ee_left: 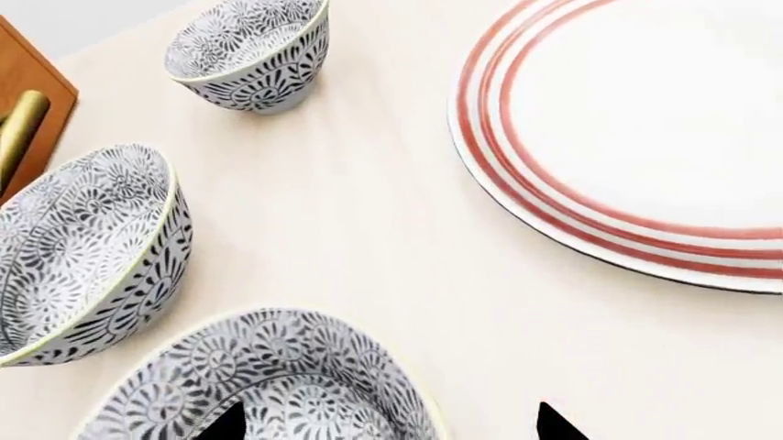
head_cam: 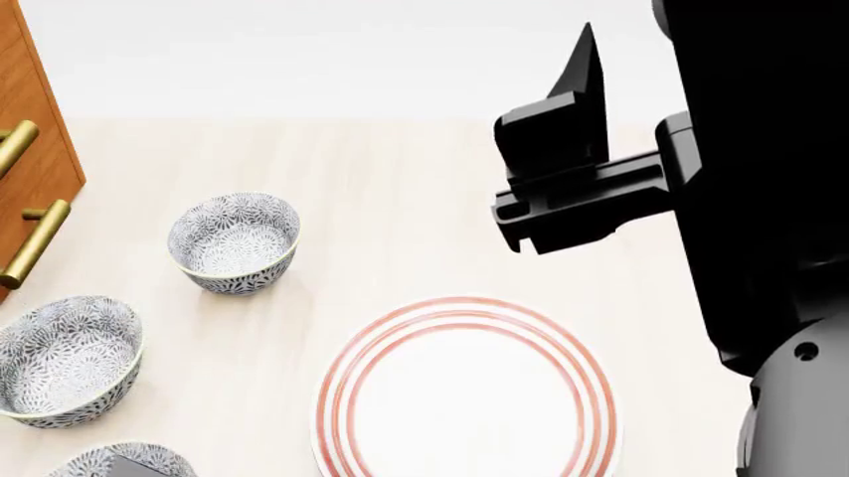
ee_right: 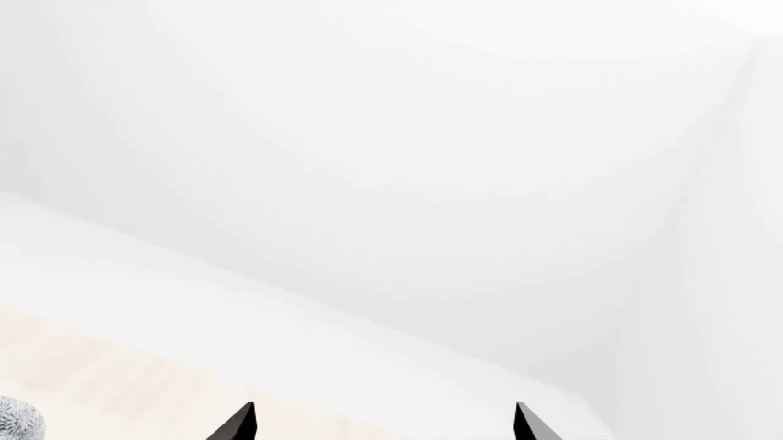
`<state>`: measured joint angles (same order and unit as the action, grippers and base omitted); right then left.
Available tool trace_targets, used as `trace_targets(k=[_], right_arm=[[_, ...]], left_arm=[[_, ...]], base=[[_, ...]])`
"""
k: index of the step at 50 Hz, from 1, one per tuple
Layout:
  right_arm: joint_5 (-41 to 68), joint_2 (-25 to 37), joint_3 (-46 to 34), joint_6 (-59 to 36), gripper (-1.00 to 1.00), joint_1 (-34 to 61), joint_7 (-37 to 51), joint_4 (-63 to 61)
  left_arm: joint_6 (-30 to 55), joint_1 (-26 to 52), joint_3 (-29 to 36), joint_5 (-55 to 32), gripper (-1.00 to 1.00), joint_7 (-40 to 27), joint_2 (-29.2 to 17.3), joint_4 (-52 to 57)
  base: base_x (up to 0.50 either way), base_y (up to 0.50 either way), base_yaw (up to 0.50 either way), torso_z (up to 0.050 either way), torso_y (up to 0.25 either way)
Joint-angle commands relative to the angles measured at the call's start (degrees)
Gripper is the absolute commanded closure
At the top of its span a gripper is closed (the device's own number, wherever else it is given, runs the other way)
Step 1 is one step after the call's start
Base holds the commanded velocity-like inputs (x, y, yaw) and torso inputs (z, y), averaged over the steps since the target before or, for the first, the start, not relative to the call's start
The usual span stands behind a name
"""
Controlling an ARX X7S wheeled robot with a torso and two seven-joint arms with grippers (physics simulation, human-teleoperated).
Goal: Put the bowl at the front on the plate.
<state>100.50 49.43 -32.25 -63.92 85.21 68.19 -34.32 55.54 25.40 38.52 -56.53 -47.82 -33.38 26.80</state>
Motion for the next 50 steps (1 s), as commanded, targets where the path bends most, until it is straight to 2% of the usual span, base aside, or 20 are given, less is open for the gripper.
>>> trace_targets(k=[1, 50], right_arm=[[-0.24, 0.20, -0.16, 0.38, -1.00, -0.28, -0.16, -0.16], [0.14, 0.95, -1.00, 1.26, -1.00, 0.13, 0.29, -0.57]], left_arm=[[-1.10, -0.98, 1.05, 1.39, -1.00, 0.77, 0.01, -1.22], [-2.37, -3.62, 3.51, 3.22, -1.00, 1.01, -0.11, -3.24]], base=[[0.00, 0.00, 0.00, 0.000, 0.000], [0.00, 0.00, 0.00, 0.000, 0.000]])
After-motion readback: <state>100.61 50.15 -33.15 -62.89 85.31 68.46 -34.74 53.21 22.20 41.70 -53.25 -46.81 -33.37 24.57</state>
